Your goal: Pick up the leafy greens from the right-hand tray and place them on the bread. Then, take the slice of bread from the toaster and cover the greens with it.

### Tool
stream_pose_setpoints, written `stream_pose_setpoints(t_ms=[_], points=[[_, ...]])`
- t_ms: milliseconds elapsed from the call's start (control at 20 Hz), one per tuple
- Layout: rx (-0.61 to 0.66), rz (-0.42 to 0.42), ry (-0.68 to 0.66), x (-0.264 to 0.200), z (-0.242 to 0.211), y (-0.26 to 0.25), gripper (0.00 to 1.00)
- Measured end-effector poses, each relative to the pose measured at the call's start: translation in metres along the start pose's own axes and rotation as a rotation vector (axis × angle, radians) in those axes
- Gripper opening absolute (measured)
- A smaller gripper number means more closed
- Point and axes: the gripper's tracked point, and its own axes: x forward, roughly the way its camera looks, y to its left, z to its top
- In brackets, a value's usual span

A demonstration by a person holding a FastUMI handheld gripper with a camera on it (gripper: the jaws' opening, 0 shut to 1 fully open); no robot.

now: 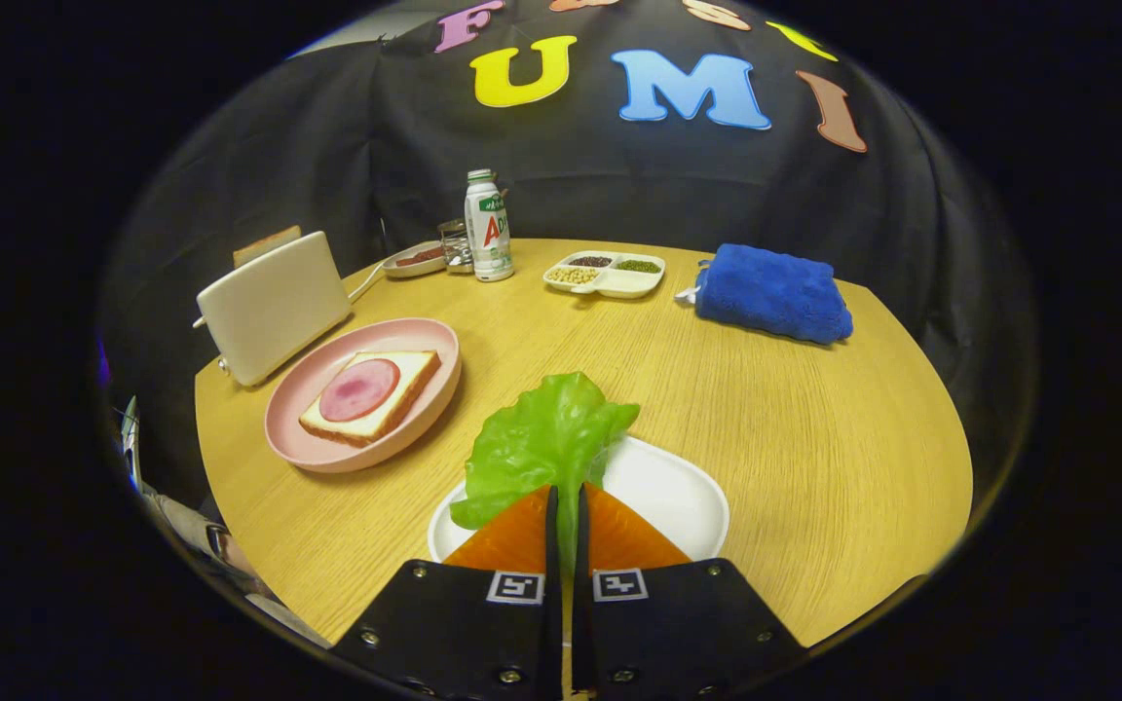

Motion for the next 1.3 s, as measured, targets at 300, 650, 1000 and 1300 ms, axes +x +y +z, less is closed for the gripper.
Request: stream_pose_setpoints(t_ms=[300, 650, 1000, 1300], points=[[-0.016, 0.077, -0.109, -0.014, 0.041, 0.045, 0.04], [-0.076, 0.272, -0.156, -0.005, 0.074, 0.141, 0.04], [-0.183, 0.309, -0.059, 0.048, 0.059, 0.186, 0.04], [-0.271, 0.153, -0.053, 0.071, 0.054, 0.159, 0.18]])
